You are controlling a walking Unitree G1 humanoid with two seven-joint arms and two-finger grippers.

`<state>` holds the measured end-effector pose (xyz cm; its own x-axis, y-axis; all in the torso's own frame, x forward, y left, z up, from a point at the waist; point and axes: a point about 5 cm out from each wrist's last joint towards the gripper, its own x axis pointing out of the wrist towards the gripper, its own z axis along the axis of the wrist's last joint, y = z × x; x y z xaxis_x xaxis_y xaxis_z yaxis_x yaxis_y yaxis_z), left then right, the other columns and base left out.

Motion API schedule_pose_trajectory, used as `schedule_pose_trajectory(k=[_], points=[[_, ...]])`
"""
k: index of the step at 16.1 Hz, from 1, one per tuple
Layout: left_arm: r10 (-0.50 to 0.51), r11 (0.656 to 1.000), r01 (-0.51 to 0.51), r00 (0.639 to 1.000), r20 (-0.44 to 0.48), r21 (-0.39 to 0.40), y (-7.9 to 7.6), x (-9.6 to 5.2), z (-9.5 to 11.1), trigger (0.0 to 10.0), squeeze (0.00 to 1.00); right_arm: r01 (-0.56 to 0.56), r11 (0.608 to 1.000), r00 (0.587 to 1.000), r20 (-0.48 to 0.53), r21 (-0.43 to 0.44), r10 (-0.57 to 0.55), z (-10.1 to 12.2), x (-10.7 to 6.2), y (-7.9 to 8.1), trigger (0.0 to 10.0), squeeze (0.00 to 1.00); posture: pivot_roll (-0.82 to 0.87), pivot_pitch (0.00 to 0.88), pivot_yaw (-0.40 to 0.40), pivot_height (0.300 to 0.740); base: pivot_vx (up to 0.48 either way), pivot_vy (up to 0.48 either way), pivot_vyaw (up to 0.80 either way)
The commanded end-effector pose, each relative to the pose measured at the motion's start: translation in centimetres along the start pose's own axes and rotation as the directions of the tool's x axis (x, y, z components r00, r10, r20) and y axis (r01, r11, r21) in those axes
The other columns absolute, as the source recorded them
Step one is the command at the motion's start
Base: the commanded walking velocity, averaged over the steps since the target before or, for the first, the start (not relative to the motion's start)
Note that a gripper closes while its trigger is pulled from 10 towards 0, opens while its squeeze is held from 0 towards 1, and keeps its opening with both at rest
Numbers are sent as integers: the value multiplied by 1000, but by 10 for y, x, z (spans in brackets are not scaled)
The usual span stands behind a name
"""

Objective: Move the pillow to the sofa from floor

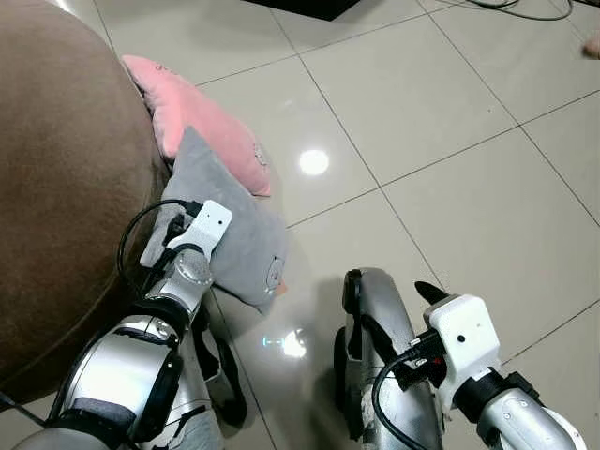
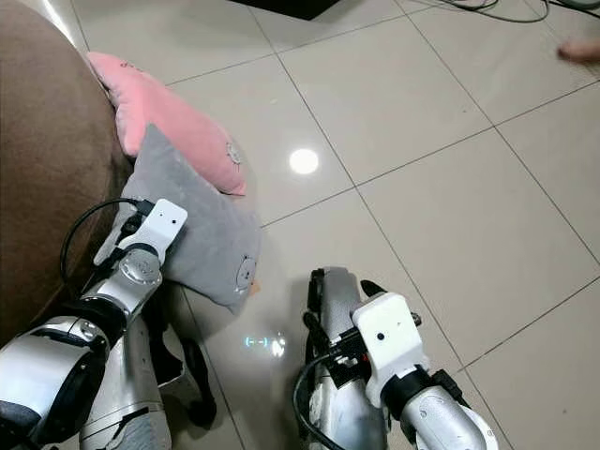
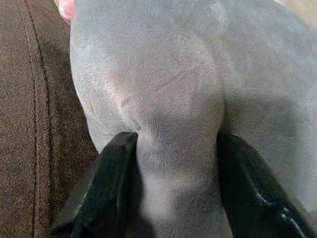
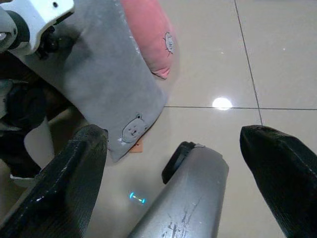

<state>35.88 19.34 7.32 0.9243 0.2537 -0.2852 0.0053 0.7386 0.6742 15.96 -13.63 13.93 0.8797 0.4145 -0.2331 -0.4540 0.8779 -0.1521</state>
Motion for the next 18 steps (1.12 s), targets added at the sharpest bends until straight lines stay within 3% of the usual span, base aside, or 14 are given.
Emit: schedule_pose_trajectory(k=[1,18], points=[[-29,1000,29,999,-34,4,-3,-1,-8,0,0,-14,1000,1000,7,-1,14,1,-4,1,10000,0,-345,384,-76,515,0,0,0],[-52,998,51,998,-31,-27,-5,-2,-7,0,0,-15,1000,1000,6,1,15,-1,-3,5,10000,0,-337,378,-64,515,0,0,0]])
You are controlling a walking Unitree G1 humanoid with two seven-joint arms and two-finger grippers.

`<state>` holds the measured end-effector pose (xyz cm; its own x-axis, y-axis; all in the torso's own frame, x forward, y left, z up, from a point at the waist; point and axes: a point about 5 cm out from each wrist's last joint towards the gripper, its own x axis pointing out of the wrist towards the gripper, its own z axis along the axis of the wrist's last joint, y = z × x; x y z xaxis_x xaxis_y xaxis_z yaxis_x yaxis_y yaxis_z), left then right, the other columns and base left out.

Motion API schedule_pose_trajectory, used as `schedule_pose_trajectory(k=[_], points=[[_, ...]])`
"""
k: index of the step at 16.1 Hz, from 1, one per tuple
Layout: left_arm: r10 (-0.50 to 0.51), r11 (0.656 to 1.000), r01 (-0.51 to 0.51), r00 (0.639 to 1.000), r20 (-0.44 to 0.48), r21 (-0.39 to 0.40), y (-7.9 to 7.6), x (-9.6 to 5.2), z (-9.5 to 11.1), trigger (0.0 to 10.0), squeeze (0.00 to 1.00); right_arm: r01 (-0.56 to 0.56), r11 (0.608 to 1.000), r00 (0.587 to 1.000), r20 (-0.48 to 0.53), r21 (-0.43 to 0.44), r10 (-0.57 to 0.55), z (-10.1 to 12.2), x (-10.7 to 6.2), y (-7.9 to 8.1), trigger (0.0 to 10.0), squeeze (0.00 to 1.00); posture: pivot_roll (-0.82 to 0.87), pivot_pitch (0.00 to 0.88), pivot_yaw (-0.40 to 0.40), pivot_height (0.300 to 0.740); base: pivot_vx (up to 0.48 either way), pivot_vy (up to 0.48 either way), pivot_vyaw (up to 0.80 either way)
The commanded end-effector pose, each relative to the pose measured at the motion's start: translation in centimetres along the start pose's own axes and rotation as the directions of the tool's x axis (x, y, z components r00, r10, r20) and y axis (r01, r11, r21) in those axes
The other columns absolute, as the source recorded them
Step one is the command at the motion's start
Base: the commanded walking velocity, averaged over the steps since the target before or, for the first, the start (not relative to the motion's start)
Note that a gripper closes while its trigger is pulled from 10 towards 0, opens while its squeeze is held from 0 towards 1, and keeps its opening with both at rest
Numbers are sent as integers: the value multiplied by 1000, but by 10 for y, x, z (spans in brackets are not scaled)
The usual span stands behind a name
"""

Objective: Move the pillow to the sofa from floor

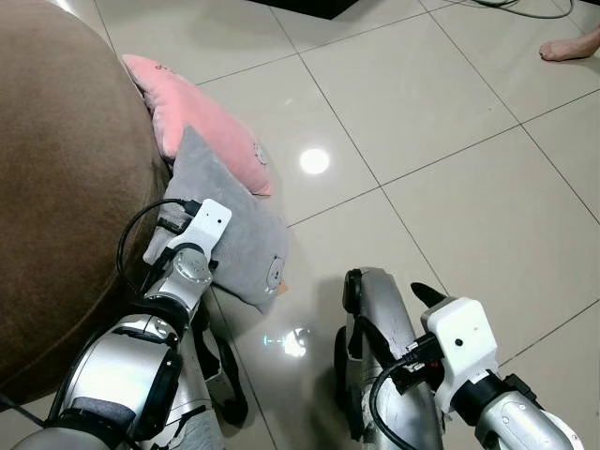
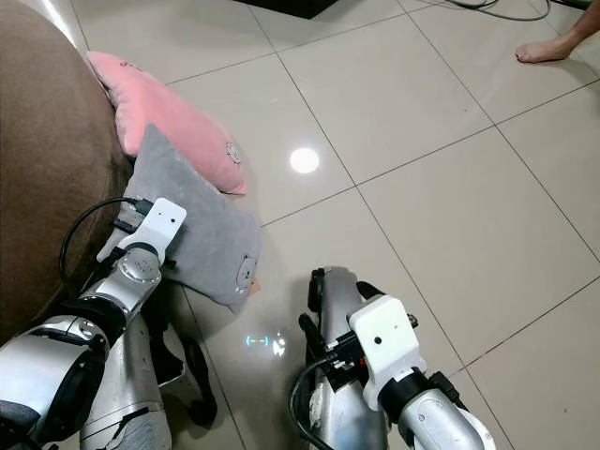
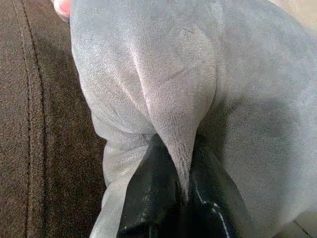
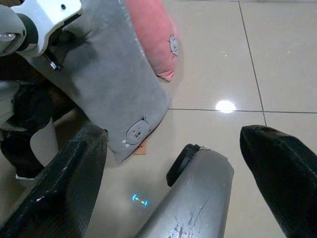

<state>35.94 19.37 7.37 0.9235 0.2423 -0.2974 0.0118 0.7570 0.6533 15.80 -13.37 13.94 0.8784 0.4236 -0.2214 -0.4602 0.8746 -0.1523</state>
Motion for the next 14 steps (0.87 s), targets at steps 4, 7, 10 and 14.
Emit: schedule_pose_trajectory(k=[4,7,10,14], points=[[-46,999,45,999,-22,-25,-8,-2,-6,0,0,-1,1000,1000,-8,-1,1,-5,0,0,10000,0,-319,352,-51,515,0,0,0],[-71,995,71,997,-5,-68,-13,-3,-3,0,0,23,1000,1000,5,-3,-23,-7,6,-2,10000,0,-296,321,-28,515,0,0,0],[-174,942,202,977,125,-267,-29,-6,28,0,0,104,994,994,34,-13,-104,-7,14,-11,10000,0,-249,260,25,515,0,0,0],[-193,833,322,931,309,-451,-25,-7,70,0,0,251,968,965,81,-27,-248,-5,15,-24,10000,0,-211,164,60,515,0,0,0]])
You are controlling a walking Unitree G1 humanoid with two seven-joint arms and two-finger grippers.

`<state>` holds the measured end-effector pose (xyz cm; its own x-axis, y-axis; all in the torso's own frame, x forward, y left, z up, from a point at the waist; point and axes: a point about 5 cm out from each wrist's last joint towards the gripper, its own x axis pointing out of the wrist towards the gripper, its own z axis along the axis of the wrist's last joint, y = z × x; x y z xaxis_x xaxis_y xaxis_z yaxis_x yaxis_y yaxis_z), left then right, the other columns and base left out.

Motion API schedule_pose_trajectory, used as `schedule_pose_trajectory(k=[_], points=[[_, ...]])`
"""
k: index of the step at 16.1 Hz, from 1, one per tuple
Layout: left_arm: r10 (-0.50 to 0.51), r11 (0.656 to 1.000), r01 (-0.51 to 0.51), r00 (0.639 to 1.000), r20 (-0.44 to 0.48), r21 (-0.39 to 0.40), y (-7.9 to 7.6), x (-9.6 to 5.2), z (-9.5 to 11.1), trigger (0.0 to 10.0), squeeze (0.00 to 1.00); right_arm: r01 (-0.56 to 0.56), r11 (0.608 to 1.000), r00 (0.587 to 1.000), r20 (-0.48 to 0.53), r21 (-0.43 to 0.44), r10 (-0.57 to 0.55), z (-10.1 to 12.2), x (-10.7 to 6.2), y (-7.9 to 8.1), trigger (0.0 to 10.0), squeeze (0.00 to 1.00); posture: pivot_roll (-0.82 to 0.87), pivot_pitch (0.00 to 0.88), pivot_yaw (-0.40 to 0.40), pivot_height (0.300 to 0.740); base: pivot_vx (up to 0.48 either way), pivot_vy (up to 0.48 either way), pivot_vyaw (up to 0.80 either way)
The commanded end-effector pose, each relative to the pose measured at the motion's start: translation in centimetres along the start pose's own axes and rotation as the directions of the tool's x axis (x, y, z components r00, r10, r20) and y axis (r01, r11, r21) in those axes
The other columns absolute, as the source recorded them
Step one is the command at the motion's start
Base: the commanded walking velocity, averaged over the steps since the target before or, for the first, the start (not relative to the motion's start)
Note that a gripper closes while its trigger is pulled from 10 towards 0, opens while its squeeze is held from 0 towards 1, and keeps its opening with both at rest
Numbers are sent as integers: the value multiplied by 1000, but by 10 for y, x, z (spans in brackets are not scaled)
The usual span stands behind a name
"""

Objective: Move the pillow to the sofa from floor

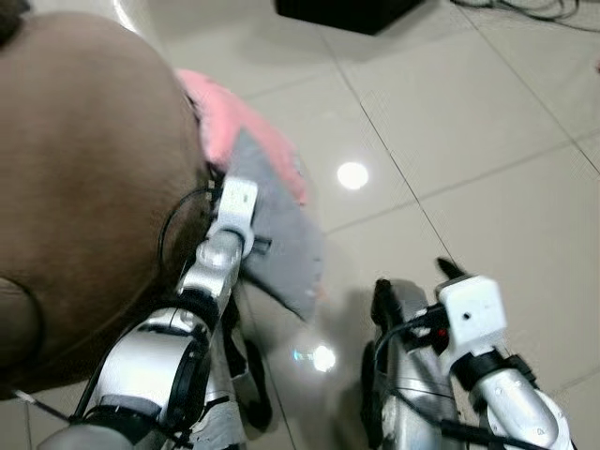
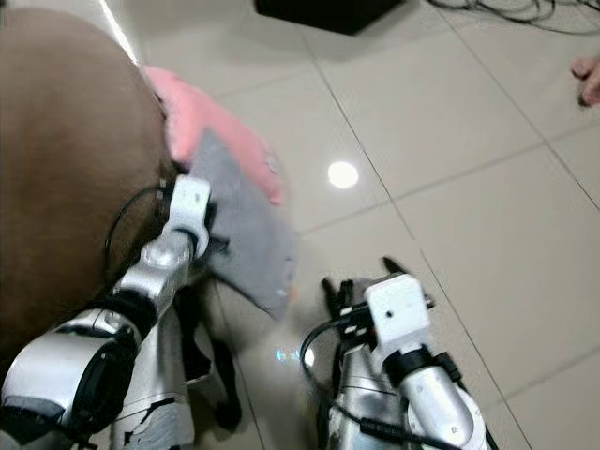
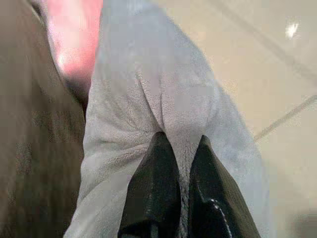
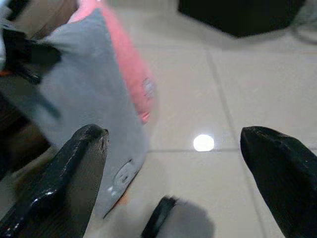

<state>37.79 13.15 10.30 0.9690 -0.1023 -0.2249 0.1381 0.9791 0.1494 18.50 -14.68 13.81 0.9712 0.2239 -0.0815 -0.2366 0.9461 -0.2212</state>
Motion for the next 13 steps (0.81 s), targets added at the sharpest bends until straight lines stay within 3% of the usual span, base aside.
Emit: schedule_pose_trajectory(k=[1,2,4,7,8,12,13], points=[[-16,999,20,996,83,-43,0,2,16,0,0,70,997,998,0,-11,-70,-4,-1,-7,10000,0,-202,151,63,515,0,0,0],[-36,994,50,988,147,-93,0,3,31,0,0,130,991,991,14,-2,-130,-2,0,-13,10000,0,-186,132,63,515,0,0,0],[-110,975,161,947,301,-150,-2,-2,62,0,0,198,972,978,45,125,-205,2,1,-23,10000,0,-149,74,47,529,0,0,0],[-152,952,241,909,388,-191,-2,-18,80,863,0,206,971,974,67,120,-215,5,11,-27,10000,0,-126,48,28,549,0,0,0],[-148,950,241,909,390,-199,-2,-22,82,10000,0,203,972,974,75,119,-212,6,14,-27,10000,0,-116,40,20,554,0,0,0],[-204,946,285,892,402,-153,-8,-42,70,10000,0,227,969,970,69,94,-234,7,28,-32,10000,0,-93,6,-12,584,0,0,0],[-251,943,314,889,383,-112,-15,-55,62,10000,0,219,970,970,81,104,-227,10,30,-32,10000,0,-72,5,-36,594,0,0,0]])
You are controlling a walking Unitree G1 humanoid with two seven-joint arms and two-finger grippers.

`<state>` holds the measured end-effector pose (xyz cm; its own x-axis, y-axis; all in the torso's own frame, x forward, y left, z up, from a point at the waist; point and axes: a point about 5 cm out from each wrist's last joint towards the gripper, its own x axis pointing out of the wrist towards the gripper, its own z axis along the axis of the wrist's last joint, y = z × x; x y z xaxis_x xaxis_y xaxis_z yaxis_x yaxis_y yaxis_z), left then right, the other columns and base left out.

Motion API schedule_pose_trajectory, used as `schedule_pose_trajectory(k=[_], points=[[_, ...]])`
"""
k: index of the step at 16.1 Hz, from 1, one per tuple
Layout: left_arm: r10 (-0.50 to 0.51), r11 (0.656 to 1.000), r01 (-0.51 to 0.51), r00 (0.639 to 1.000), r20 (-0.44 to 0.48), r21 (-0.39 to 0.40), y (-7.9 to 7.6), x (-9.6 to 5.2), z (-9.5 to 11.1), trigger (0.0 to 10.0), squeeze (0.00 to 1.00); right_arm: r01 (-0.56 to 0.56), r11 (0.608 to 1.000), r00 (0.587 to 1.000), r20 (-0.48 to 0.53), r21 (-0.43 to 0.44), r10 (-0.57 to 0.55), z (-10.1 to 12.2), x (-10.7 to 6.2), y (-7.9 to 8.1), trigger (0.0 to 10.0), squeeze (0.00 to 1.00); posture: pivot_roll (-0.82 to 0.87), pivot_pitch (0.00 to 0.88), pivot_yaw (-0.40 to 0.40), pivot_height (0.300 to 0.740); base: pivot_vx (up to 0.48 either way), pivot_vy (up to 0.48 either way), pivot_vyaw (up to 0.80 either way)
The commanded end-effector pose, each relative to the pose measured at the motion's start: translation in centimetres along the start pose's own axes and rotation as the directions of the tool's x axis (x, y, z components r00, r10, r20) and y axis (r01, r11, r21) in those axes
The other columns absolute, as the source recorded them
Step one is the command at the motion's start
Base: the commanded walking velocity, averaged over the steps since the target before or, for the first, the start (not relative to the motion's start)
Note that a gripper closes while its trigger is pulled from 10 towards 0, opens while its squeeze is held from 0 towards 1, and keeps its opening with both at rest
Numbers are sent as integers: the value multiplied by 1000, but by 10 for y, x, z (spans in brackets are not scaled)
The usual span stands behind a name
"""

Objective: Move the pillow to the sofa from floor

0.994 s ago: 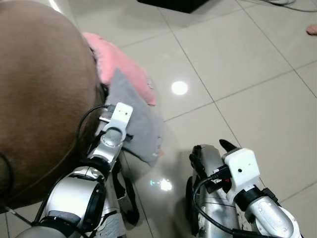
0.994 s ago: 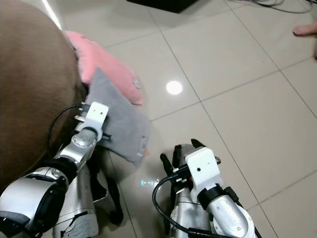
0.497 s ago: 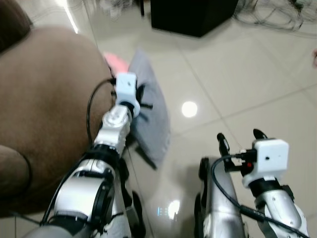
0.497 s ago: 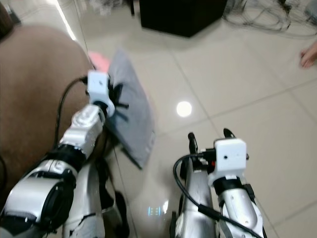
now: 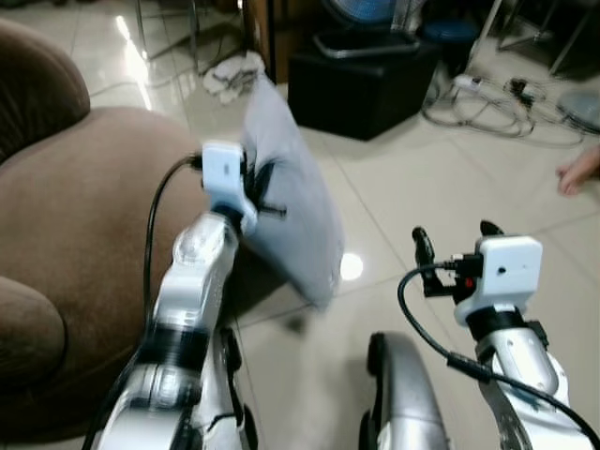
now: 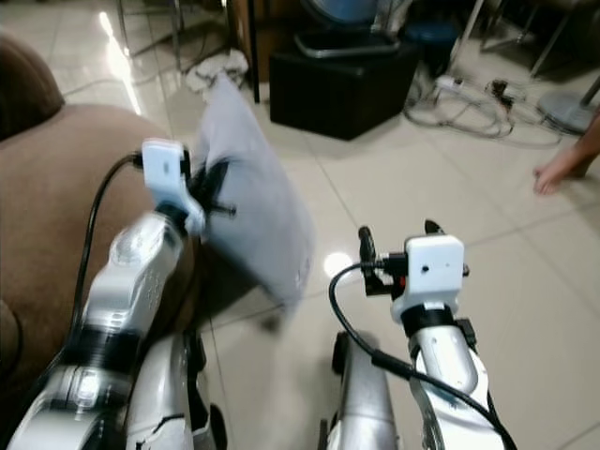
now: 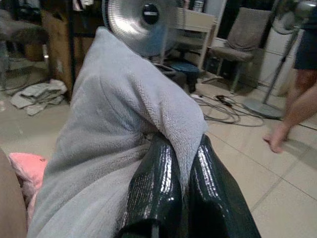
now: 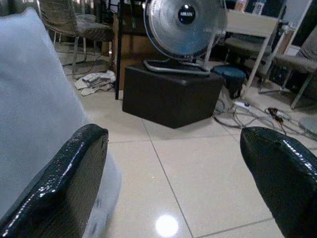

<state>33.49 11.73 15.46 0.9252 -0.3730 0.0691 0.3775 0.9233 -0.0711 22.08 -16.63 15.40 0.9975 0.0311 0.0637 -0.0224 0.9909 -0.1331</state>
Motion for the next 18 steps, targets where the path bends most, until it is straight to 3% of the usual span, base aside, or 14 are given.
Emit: schedule_pose_trajectory(k=[1,4,5,8,16,18], points=[[-76,992,73,997,24,103,-13,-10,8,10000,0,-12,1000,1000,-11,3,12,-2,2,-1,10000,0,-58,6,-42,604,0,0,0],[-73,983,76,997,-27,168,-10,-25,-1,10000,0,-8,1000,1000,-12,8,8,-4,2,-3,10000,0,-54,9,-39,624,0,0,0],[-80,970,88,996,-44,225,-7,-31,-5,10000,0,8,1000,1000,-15,18,-8,-5,1,-5,10000,0,-53,12,-35,634,0,0,0],[-74,979,86,995,-73,186,-7,-40,-9,10000,0,33,999,999,-39,19,-33,-10,-2,-6,10000,0,-65,23,-20,659,0,0,0],[-63,959,75,997,-52,273,-12,-38,-3,10000,0,17,999,998,-57,29,-15,-13,-3,-5,10000,0,-59,45,-36,724,0,0,0],[-64,962,75,997,-53,264,-12,-37,-3,10000,0,21,999,998,-58,34,-19,-13,-4,-6,10000,0,-63,47,-30,739,0,0,0]])
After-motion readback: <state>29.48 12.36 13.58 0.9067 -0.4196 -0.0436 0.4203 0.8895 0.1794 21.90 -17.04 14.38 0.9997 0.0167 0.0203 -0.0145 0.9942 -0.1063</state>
